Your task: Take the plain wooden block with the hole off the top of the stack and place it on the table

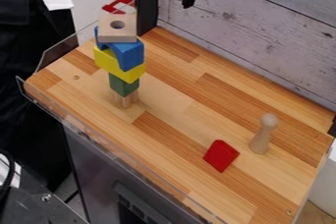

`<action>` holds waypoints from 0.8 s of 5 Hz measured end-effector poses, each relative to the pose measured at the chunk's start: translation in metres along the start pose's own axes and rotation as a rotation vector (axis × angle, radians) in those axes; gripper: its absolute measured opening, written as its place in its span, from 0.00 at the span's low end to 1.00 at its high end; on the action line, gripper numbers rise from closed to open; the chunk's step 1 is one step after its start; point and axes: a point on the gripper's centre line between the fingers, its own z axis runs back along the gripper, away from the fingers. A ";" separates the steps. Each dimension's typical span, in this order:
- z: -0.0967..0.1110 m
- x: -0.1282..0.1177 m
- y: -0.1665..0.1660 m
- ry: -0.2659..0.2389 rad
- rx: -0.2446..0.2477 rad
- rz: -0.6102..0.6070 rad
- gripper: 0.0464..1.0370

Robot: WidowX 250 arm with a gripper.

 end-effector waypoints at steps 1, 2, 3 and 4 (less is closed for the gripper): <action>-0.009 -0.002 0.000 0.035 0.002 0.004 0.96; -0.018 -0.003 0.009 0.040 -0.036 0.097 0.96; -0.019 -0.004 0.036 0.051 -0.036 0.200 0.96; -0.018 -0.007 0.050 0.073 -0.028 0.260 0.96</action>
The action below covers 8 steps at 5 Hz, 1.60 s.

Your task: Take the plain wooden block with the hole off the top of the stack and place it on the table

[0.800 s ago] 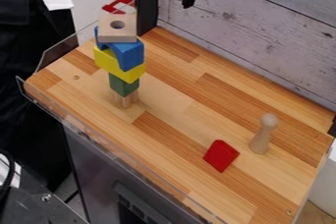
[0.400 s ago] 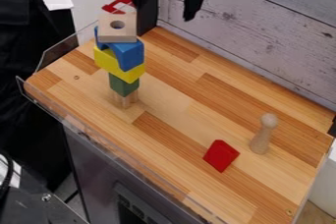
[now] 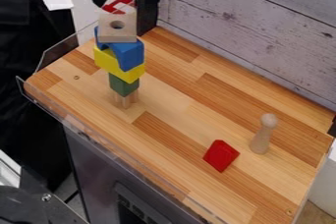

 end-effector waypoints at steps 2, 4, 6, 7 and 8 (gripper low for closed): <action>0.003 0.002 0.011 0.054 0.043 0.201 0.96; -0.010 0.003 0.008 0.071 -0.033 0.483 0.96; -0.008 0.001 0.013 0.052 -0.072 0.463 0.96; -0.011 -0.001 0.014 0.058 -0.060 0.433 0.96; -0.014 -0.002 0.013 0.049 -0.026 0.384 0.96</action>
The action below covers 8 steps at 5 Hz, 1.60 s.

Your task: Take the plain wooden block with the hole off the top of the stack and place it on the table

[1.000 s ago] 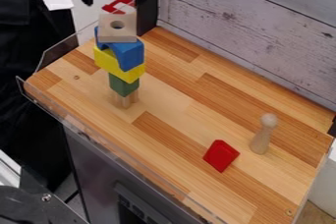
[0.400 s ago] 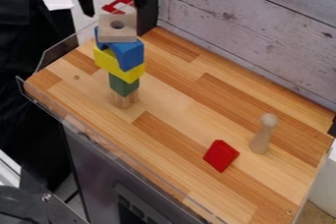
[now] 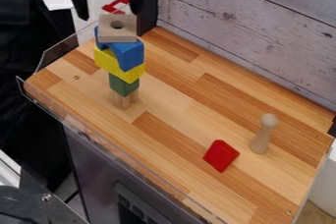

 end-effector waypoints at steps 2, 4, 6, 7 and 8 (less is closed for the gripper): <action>-0.010 -0.001 -0.001 -0.010 -0.007 -0.016 0.96; -0.011 -0.001 -0.008 -0.019 -0.027 -0.034 0.96; -0.015 -0.002 -0.007 -0.020 -0.022 -0.060 0.96; -0.021 -0.002 -0.006 -0.002 -0.013 -0.067 0.96; -0.024 0.000 -0.002 0.005 -0.006 -0.064 0.96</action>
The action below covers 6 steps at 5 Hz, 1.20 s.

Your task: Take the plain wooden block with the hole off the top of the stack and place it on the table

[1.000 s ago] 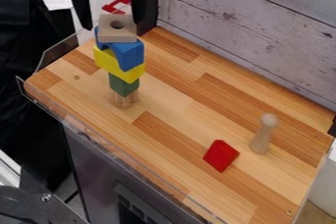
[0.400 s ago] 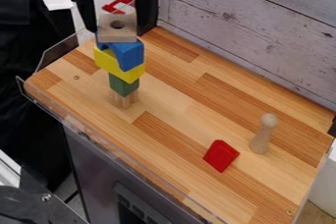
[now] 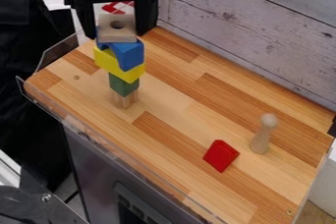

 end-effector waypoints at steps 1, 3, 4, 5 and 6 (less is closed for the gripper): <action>-0.003 0.002 -0.001 0.001 0.002 -0.007 0.92; -0.003 -0.001 -0.002 0.010 0.011 -0.017 0.77; 0.003 0.000 -0.003 0.004 0.020 -0.023 0.77; 0.024 -0.001 -0.015 -0.050 0.024 -0.063 0.77; 0.047 -0.009 -0.039 -0.115 0.039 -0.144 0.77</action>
